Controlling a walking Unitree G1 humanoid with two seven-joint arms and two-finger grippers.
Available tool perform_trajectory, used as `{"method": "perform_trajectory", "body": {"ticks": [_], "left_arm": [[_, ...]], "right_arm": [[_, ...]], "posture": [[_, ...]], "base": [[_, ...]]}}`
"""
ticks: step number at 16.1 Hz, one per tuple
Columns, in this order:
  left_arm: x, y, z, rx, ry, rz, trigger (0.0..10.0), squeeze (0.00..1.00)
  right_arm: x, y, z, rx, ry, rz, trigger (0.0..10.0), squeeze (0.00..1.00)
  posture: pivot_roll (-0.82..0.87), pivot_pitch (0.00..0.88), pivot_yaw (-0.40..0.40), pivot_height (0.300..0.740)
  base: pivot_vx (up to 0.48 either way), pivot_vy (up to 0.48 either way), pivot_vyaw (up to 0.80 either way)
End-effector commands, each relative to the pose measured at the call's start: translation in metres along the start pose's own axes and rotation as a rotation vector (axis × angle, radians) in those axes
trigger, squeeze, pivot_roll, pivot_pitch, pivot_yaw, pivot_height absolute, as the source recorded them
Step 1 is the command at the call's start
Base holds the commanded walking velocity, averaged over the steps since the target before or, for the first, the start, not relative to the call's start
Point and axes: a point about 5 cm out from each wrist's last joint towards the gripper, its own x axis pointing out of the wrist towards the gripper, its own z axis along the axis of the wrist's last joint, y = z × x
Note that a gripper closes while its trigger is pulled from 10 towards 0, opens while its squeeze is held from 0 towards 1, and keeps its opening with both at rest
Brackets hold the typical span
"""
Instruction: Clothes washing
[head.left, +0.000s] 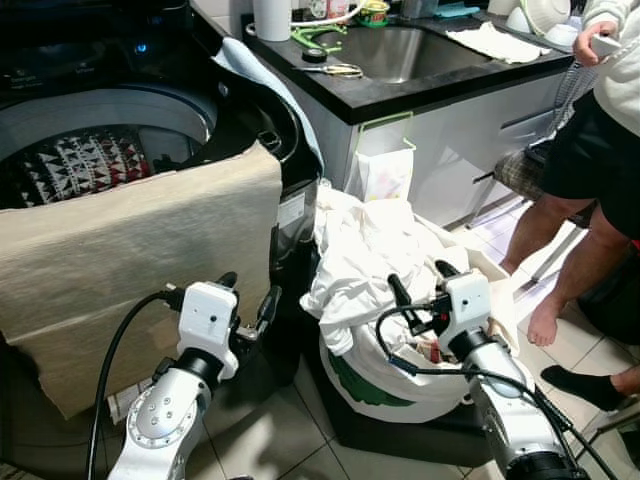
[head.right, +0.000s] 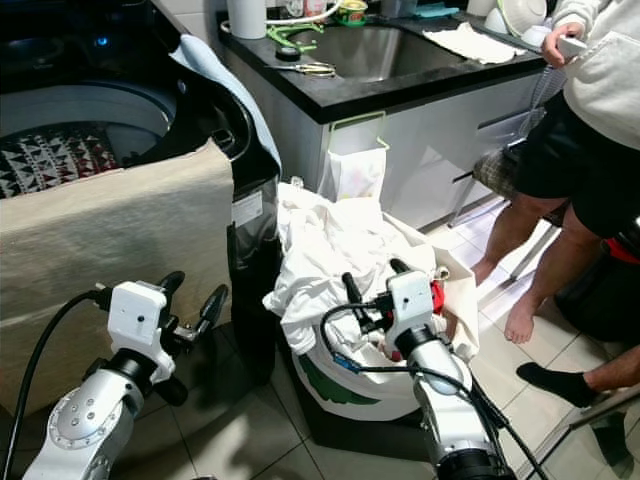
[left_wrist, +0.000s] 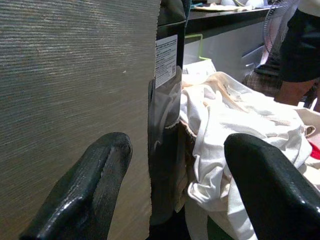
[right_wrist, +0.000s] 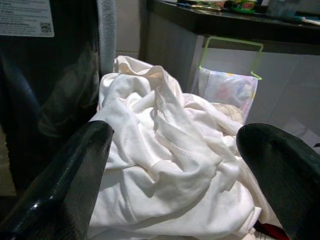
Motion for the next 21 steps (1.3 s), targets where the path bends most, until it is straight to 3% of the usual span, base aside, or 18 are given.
{"method": "perform_trajectory", "body": {"ticks": [1, 6, 11, 13, 17, 19, 21], "left_arm": [[0.002, -0.002, 0.002, 0.013, 0.003, -0.002, 10.0, 0.0], [0.011, 0.0, -0.011, 0.094, 0.068, -0.128, 10.0, 0.0], [0.041, 0.011, -0.041, 0.217, 0.159, -0.212, 10.0, 0.0], [0.05, 0.014, -0.039, 0.211, 0.148, -0.202, 10.0, 0.0], [0.073, 0.016, -0.027, 0.221, 0.088, -0.208, 10.0, 0.0], [0.09, 0.011, -0.011, 0.228, 0.037, -0.236, 10.0, 0.0], [0.1, 0.007, -0.003, 0.233, 0.013, -0.26, 10.0, 0.0]], "right_arm": [[0.002, -0.002, 0.003, -0.003, -0.02, -0.001, 10.0, 0.0], [0.0, -0.001, 0.004, -0.006, -0.029, 0.002, 10.0, 0.0], [-0.009, 0.002, 0.002, -0.012, -0.019, 0.014, 10.0, 0.0], [-0.014, 0.003, 0.0, -0.024, -0.012, 0.024, 10.0, 0.0], [-0.03, 0.008, -0.027, -0.057, 0.072, 0.058, 10.0, 0.0], [-0.033, 0.011, -0.055, -0.041, 0.197, 0.039, 10.0, 0.0], [-0.031, 0.016, -0.068, -0.032, 0.286, 0.018, 10.0, 0.0]], "posture": [[0.13, 0.0, -0.051, 0.74], [0.1, 0.0, -0.036, 0.74], [0.04, 0.0, -0.006, 0.74], [0.03, 0.0, -0.001, 0.74], [0.02, 0.0, 0.036, 0.74], [0.03, 0.0, 0.062, 0.74], [0.04, 0.0, 0.079, 0.74]], "base": [[0.0, 0.0, 0.0], [0.0, 0.0, 0.0], [0.0, 0.0, 0.0], [0.0, 0.0, 0.0], [0.0, 0.0, 0.0], [0.0, 0.0, 0.0], [0.0, 0.0, 0.0]]}}
